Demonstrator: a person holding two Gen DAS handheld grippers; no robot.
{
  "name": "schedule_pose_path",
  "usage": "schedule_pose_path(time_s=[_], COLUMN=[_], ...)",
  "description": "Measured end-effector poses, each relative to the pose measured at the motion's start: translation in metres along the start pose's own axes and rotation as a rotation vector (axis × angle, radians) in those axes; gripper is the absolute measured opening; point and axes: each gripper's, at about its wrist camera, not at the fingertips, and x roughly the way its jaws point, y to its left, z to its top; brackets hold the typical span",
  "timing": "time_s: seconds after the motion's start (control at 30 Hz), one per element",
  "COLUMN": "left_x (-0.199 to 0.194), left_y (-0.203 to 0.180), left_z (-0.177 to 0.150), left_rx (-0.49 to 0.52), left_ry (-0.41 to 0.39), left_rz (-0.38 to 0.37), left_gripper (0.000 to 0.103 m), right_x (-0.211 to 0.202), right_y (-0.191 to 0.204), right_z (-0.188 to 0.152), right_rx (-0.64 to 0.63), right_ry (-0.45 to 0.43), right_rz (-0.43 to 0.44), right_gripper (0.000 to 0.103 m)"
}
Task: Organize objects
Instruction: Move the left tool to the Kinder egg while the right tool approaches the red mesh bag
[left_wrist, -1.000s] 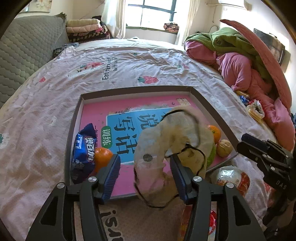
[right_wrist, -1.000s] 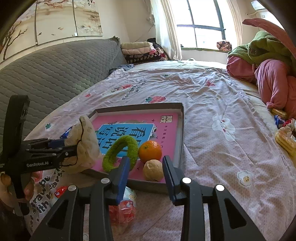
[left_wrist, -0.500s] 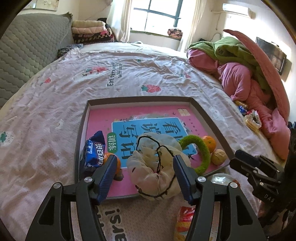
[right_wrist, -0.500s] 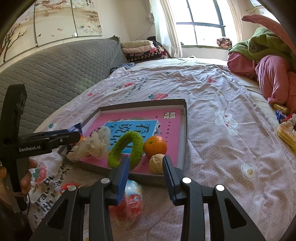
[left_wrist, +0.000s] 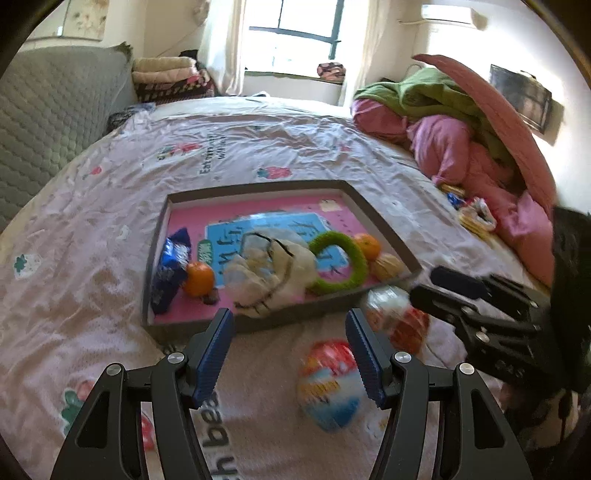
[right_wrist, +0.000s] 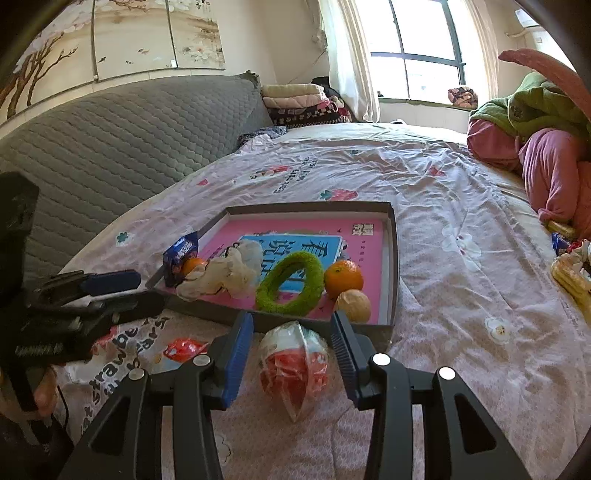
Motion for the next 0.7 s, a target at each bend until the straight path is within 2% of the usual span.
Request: schedule_pose_path(time_s=[0.13,0.7], left_x=[-0.003,0.008], left_y=[-0.012,-0.031], left_z=[-0.012,-0.047], left_rx=[0.041,0.090], left_ry=[0.002,0.058], left_rz=[0.008,0.001], left_gripper=[0.065,0.065], right_x=[-0.001,0.007], right_y=[0.003,0.003], right_z=[-0.009,-0.023], right_rx=[-0.010,-0.015], right_ry=[0.023,0.072], right_rz=[-0.007,-0.020], right_gripper=[0.045,0.050])
